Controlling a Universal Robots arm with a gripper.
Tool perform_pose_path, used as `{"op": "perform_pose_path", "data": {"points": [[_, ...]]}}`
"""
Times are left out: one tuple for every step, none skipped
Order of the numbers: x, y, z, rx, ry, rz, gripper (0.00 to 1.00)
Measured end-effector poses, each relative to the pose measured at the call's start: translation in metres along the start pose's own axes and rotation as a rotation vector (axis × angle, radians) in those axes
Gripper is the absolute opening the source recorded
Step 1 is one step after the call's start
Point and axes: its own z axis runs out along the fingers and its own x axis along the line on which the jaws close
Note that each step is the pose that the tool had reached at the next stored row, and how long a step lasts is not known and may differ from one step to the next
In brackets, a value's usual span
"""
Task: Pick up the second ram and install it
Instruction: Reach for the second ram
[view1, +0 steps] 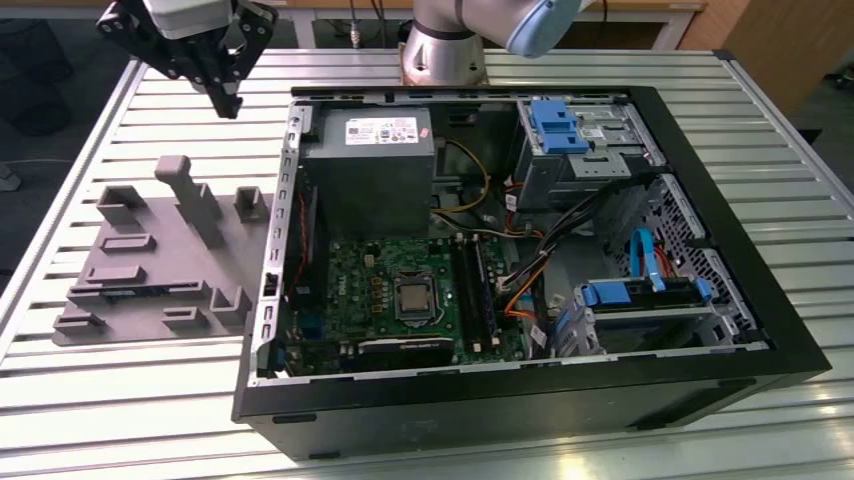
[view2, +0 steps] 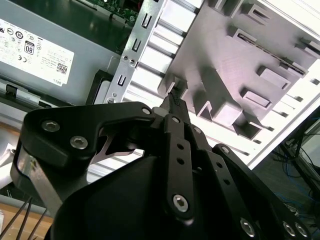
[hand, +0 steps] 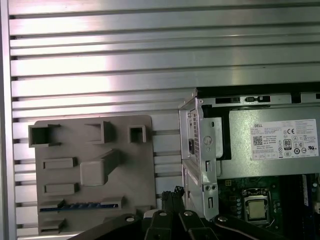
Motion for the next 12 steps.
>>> {"op": "perform_pose_path", "data": {"points": [[0.0004, 0.0000, 0.0000, 0.0000, 0.0000, 0.000, 0.11], [0.0004, 0.0000, 0.0000, 0.0000, 0.0000, 0.000, 0.11], [0.0009, 0.0000, 0.0000, 0.0000, 0.0000, 0.000, 0.11], [0.0013, -0.0001, 0.0000, 0.0000, 0.0000, 0.000, 0.11], [0.0014, -0.0001, 0.0000, 0.0000, 0.0000, 0.000, 0.11], [0.0015, -0.0001, 0.0000, 0.0000, 0.0000, 0.000, 0.11], [0.0017, -0.0001, 0.0000, 0.0000, 0.0000, 0.000, 0.11], [0.0019, -0.0001, -0.0001, 0.0000, 0.0000, 0.000, 0.11], [0.0021, -0.0001, -0.0001, 0.0000, 0.0000, 0.000, 0.11], [0.0023, -0.0002, 0.0000, 0.0000, 0.0000, 0.000, 0.11], [0.0026, -0.0002, 0.0000, -0.0001, 0.0000, 0.000, 0.11], [0.0028, -0.0002, -0.0001, 0.0000, 0.0001, 0.000, 0.11]]}}
